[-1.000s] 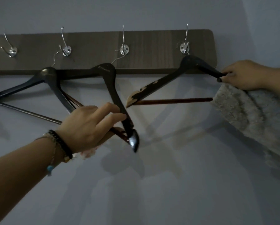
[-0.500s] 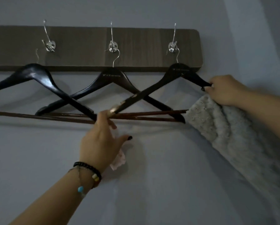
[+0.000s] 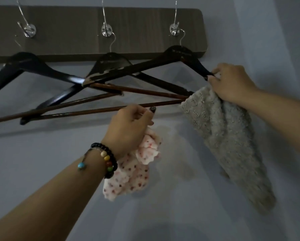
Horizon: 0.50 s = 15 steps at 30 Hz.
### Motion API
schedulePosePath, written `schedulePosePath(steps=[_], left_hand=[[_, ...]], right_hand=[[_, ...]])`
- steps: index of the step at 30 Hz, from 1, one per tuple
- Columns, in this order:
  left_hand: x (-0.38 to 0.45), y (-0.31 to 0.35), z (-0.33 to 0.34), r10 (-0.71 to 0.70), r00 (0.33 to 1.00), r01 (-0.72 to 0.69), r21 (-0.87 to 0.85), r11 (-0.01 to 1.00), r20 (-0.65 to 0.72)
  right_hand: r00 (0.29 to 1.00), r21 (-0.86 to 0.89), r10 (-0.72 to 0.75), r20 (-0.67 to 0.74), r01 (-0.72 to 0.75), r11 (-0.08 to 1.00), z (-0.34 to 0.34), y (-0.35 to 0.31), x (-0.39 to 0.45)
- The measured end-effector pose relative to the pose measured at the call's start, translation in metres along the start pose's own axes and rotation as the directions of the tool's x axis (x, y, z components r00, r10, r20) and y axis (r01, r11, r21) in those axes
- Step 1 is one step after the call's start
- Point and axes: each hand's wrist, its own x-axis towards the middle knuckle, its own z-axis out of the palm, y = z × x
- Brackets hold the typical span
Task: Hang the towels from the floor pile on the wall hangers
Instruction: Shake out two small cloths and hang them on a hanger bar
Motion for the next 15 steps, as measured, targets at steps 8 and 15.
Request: schedulePosePath(steps=[8,15], left_hand=[[0.005,0.021,0.058,0.006,0.946,0.062,-0.198,0.978,0.324],[0.012,0.041,0.112,-0.018,0.9,0.306,-0.604,0.736,0.435]], right_hand=[[0.983,0.222,0.096,-0.154,-0.06,0.973,-0.014,-0.002,-0.028],[0.974,0.447,0.174,-0.143,-0.093,0.89,-0.025,0.023,-0.034]])
